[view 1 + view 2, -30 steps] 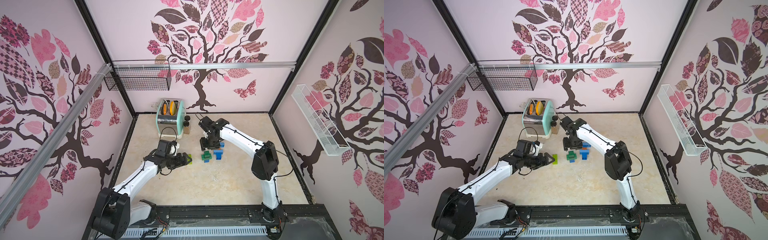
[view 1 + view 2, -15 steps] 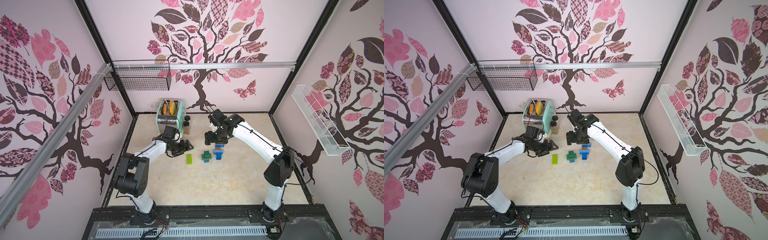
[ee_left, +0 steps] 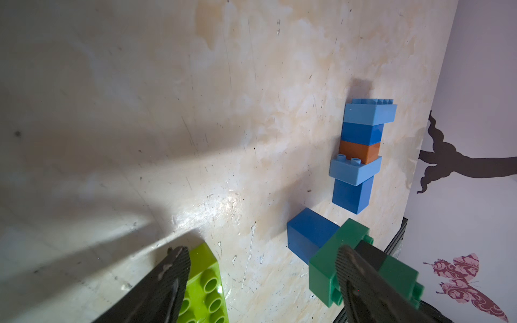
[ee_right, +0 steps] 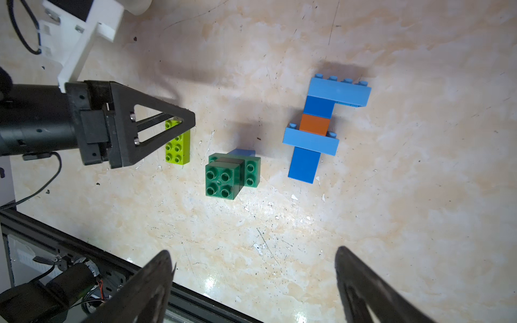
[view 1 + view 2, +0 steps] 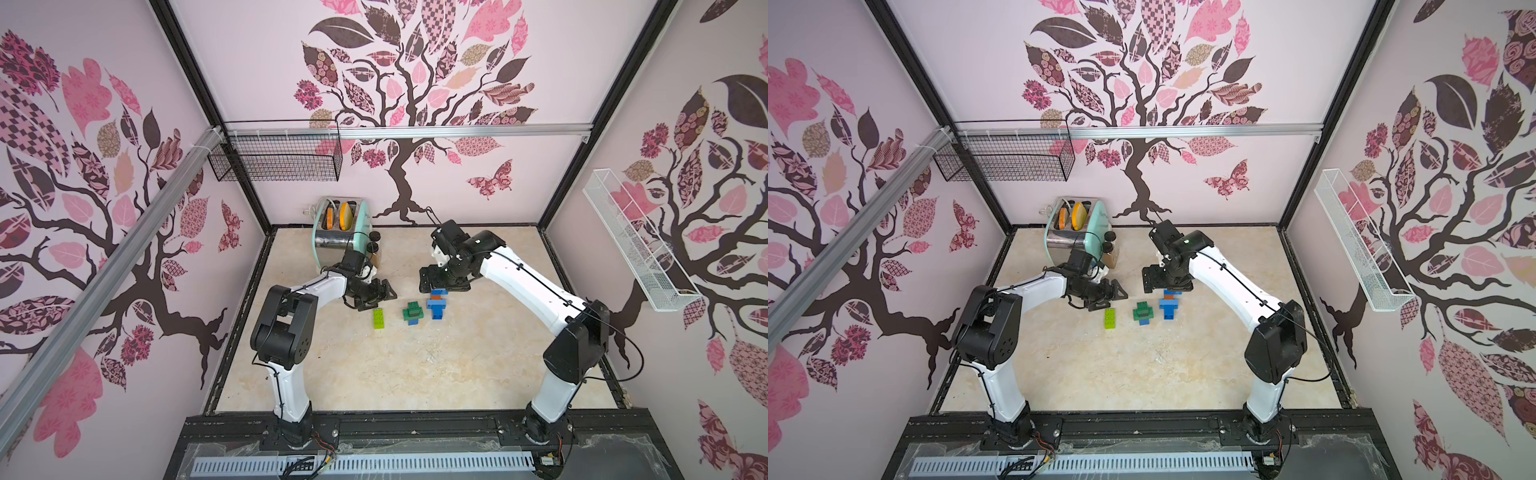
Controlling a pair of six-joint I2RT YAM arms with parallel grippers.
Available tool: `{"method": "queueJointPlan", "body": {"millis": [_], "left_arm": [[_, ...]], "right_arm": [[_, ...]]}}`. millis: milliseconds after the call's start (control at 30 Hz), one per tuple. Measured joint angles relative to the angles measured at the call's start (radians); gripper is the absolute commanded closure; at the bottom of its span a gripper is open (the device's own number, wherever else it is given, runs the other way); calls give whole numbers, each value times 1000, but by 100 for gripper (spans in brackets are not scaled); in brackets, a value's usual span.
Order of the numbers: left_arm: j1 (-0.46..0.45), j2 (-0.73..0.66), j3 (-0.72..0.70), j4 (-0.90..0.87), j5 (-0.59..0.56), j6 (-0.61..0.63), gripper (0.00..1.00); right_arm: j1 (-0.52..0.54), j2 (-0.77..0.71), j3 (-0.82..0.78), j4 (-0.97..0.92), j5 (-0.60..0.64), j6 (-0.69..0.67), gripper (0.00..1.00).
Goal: Assemble the letter f with lego
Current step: Move the lego brick at the center of the board.
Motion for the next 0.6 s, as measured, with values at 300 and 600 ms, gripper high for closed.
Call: {"method": "queueJointPlan", "body": {"millis": [300,600], "left_arm": [[-5,-17,-71,27,7,-1,15],[-19,-144,-204,13,-13,-21,16]], "right_arm": [[-5,0,-17,9,-14,-10,9],[-5,-1,-64,19,-23,-5,9]]}}
